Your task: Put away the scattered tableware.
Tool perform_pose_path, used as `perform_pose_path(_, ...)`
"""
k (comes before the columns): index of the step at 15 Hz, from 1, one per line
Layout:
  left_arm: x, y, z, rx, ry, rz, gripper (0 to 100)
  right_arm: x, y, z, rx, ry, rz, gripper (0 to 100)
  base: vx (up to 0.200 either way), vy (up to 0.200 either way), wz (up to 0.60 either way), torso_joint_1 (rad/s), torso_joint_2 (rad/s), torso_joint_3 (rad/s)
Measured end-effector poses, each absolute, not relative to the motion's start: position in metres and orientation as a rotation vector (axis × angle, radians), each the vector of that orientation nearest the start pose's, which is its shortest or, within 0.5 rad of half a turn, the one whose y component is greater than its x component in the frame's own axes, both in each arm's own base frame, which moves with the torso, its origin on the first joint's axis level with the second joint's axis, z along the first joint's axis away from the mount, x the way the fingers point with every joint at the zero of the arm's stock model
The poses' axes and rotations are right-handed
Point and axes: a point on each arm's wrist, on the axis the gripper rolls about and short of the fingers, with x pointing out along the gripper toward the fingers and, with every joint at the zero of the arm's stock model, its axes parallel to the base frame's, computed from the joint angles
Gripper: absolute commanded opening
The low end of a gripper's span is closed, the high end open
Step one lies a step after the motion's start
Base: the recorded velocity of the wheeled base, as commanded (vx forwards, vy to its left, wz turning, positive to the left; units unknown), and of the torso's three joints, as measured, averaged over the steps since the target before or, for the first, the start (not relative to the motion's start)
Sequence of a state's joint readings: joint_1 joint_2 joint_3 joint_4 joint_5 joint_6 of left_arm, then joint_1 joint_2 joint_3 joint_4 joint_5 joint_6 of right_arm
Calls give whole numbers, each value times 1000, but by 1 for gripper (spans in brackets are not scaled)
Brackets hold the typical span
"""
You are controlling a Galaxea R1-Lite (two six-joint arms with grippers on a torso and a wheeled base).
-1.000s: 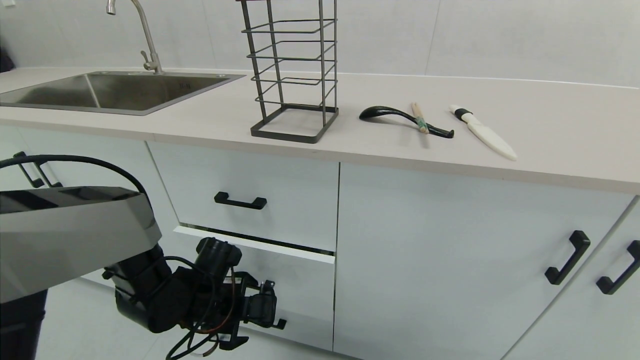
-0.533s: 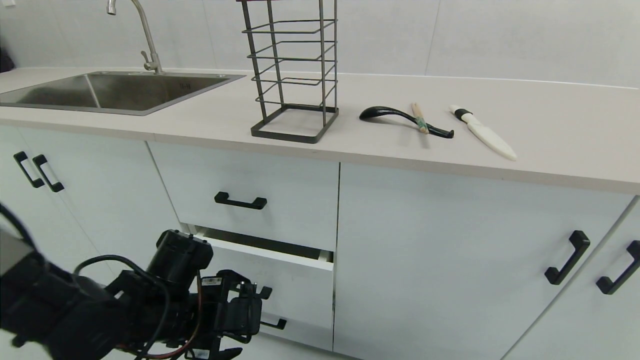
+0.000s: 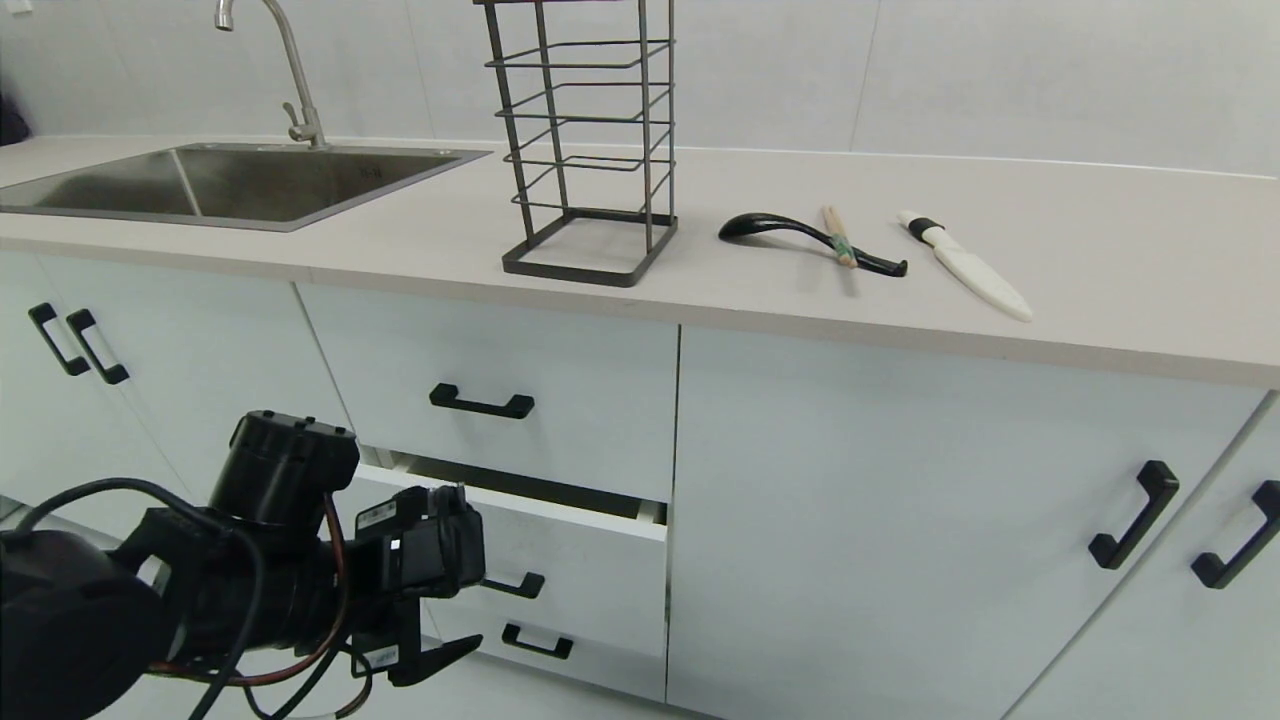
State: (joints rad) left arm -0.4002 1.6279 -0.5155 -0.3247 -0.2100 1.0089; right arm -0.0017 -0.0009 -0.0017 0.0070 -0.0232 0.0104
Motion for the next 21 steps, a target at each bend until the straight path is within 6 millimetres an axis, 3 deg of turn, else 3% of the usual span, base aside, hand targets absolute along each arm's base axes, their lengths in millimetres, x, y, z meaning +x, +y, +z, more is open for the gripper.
perform_pose_path(6, 256, -111, 93, 1143, 361, -1005, 100, -23, 0, 75, 11, 4, -25, 0, 0, 0, 0, 0, 0, 0)
perform_pose_path(12, 287, -120, 74, 1153, 385, -1023, 100, -23, 0, 75, 10, 5, -25, 0, 0, 0, 0, 0, 0, 0)
perform_pose_path(17, 294, -120, 59, 1145, 426, -1040, 100, -23, 0, 75, 11, 4, -25, 0, 0, 0, 0, 0, 0, 0)
perform_pose_path(21, 287, -117, 53, 1125, 447, -1075, 100, -23, 0, 75, 10, 4, -25, 0, 0, 0, 0, 0, 0, 0)
